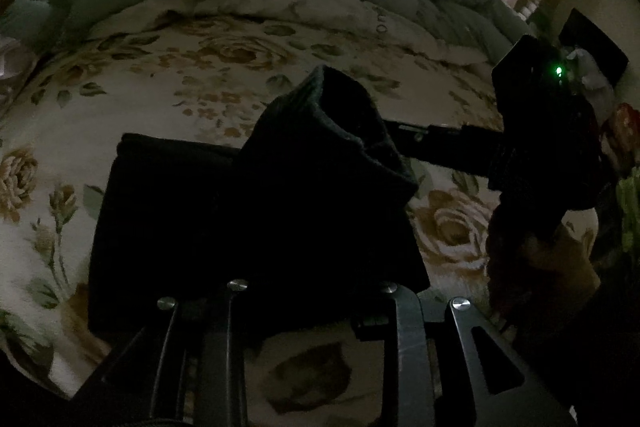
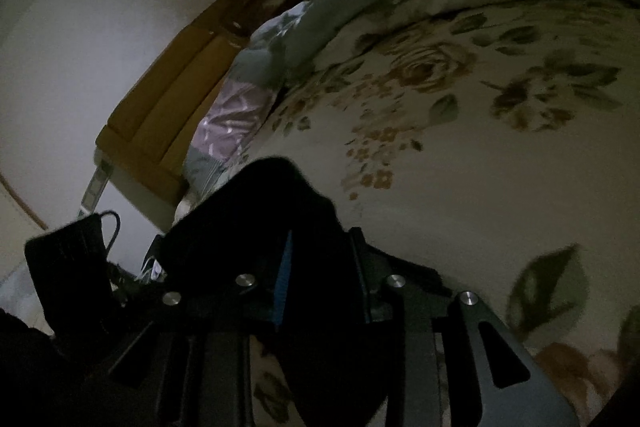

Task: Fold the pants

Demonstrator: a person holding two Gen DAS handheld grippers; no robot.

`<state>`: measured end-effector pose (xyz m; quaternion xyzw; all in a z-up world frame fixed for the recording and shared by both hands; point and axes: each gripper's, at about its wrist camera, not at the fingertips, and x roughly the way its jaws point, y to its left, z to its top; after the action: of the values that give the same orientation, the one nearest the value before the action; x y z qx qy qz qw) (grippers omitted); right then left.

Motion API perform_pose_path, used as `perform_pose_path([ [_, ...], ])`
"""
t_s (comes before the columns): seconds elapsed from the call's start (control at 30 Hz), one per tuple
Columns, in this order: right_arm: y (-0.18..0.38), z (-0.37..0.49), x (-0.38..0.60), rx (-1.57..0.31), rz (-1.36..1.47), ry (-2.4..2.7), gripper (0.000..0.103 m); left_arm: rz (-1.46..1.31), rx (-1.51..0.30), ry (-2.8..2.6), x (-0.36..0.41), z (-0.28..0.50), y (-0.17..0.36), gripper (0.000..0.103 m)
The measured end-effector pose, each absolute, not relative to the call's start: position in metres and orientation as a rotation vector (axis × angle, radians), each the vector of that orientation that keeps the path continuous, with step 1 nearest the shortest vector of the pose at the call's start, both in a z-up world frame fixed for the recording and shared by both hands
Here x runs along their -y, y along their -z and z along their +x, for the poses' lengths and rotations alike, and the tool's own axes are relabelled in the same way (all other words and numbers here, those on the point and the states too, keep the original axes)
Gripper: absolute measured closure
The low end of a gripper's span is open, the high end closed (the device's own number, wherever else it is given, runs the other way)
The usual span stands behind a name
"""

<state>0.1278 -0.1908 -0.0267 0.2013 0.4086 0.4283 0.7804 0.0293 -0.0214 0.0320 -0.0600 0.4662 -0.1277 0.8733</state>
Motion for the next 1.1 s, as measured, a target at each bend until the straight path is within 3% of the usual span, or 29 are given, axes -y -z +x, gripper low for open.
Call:
perform_pose_path([
  [0.33, 0.02, 0.112, 0.209, -0.873, 0.449, -0.864, 0.072, -0.127, -0.98, 0.31, 0.025, 0.021, -0.033, 0.073],
  [0.4, 0.018, 0.107, 0.209, -0.877, 0.441, -0.838, 0.065, -0.124, -0.979, 0.324, 0.026, 0.018, -0.033, 0.067],
  [0.43, 0.018, 0.105, 0.21, -0.88, 0.437, -0.82, 0.053, -0.126, -0.978, 0.335, 0.027, 0.016, -0.034, 0.063],
  [0.47, 0.017, 0.103, 0.211, -0.881, 0.436, -0.798, 0.038, -0.132, -0.976, 0.353, 0.027, 0.014, -0.035, 0.051],
  [0.5, 0.017, 0.1, 0.213, -0.882, 0.447, -0.778, 0.031, -0.145, -0.979, 0.376, 0.027, 0.013, -0.036, 0.041],
  [0.57, 0.014, 0.094, 0.22, -0.861, 0.487, -0.758, 0.022, -0.169, -0.98, 0.425, 0.028, 0.009, -0.039, 0.039],
  [0.83, 0.002, 0.073, 0.228, -0.834, 0.528, -0.643, 0.007, -0.174, -0.942, 0.449, 0.014, -0.006, -0.054, 0.034],
  [1.1, 0.003, 0.06, 0.211, -0.882, 0.47, -0.584, 0.006, -0.259, -0.939, 0.349, -0.038, 0.002, -0.055, 0.033],
])
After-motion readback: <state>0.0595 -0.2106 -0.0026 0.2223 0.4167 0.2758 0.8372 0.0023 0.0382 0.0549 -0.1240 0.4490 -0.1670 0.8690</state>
